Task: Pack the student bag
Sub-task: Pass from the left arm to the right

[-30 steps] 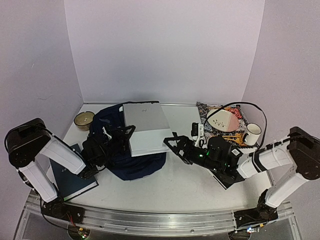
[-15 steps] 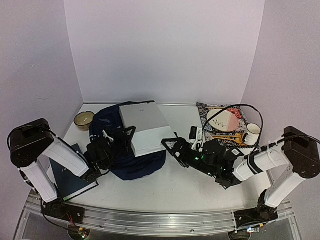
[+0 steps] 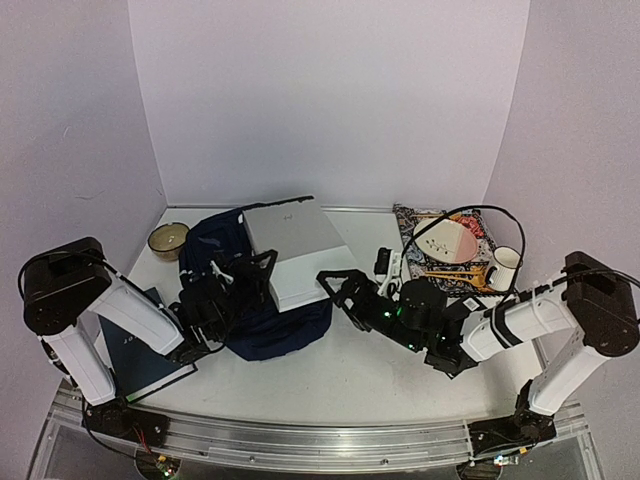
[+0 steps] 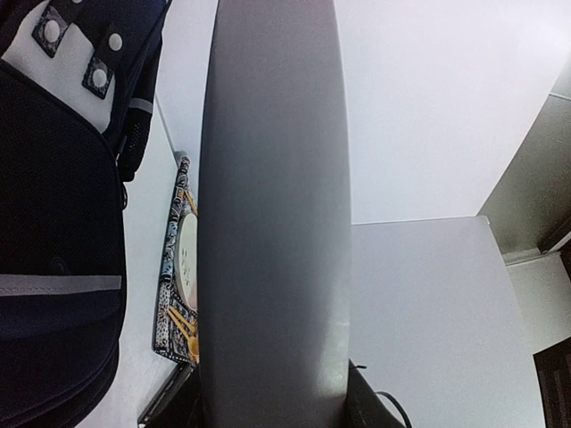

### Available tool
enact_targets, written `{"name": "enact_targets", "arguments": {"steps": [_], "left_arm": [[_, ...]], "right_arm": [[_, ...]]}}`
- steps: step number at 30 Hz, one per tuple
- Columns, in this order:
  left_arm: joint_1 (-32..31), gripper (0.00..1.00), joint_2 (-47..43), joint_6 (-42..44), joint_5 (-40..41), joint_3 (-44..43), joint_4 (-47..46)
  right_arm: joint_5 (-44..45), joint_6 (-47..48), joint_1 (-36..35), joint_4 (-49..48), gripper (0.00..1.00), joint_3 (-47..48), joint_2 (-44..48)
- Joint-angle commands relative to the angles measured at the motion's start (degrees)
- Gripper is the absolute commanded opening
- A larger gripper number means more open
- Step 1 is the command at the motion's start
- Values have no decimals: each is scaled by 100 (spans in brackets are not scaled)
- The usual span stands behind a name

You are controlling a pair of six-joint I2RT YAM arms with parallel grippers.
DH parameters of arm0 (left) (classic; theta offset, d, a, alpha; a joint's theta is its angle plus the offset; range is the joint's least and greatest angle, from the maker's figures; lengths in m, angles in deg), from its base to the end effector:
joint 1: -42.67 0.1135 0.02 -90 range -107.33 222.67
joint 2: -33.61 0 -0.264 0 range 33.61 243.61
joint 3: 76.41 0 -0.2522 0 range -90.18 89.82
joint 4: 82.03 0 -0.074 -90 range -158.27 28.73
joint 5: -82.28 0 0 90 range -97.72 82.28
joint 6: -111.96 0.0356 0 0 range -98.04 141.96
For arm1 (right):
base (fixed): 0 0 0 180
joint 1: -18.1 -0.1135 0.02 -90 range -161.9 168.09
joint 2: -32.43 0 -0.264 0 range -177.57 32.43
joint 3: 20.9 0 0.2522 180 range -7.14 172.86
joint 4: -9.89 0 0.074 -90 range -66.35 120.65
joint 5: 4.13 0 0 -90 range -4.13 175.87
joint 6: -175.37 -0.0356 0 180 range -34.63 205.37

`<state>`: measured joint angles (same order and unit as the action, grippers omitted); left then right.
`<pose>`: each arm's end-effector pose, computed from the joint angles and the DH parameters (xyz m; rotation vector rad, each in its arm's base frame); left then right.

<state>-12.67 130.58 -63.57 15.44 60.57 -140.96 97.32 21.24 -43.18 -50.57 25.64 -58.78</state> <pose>0.1860 -0.2444 0.1809 -0.8090 1.5412 -1.6296 0.1550 0.2682 0.2298 0.2370 1.5009 1.7004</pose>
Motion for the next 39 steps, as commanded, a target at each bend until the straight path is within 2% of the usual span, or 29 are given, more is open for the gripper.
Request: {"name": "enact_targets", "arguments": {"steps": [1, 5, 9, 18, 24, 27, 30, 34, 39], "left_arm": [[-166, 37, 104, -141, 44, -312, -2195], [-261, 37, 215, -220, 39, -344, -2390], [-397, 37, 272, -221, 106, -363, -2482], [-597, 39, 404, -354, 139, -303, -2513], [-706, 42, 509, -470, 98, -271, -2540], [-723, 47, 472, -412, 82, -165, -2541], [-732, 57, 366, -275, 156, 17, -2541], [-732, 70, 168, -3, 307, 314, -2536], [-731, 77, -264, 476, 450, 726, -2521]], "right_arm": [[141, 149, -11, -1009, 98, 359, -80], [91, 323, -1, -1135, 98, 507, -162], [-16, 368, 51, -1461, 92, 588, -304], [-165, 486, 202, -2145, 63, 497, -329], [-460, 453, 332, -2417, 51, 519, -389], [-612, 404, 422, -2551, 40, 463, -389], [-735, 368, 496, -2656, 31, 404, -365], [-943, 388, 582, -2725, 30, 394, -305], [-1020, 296, 752, -2742, 30, 254, -244]]}}
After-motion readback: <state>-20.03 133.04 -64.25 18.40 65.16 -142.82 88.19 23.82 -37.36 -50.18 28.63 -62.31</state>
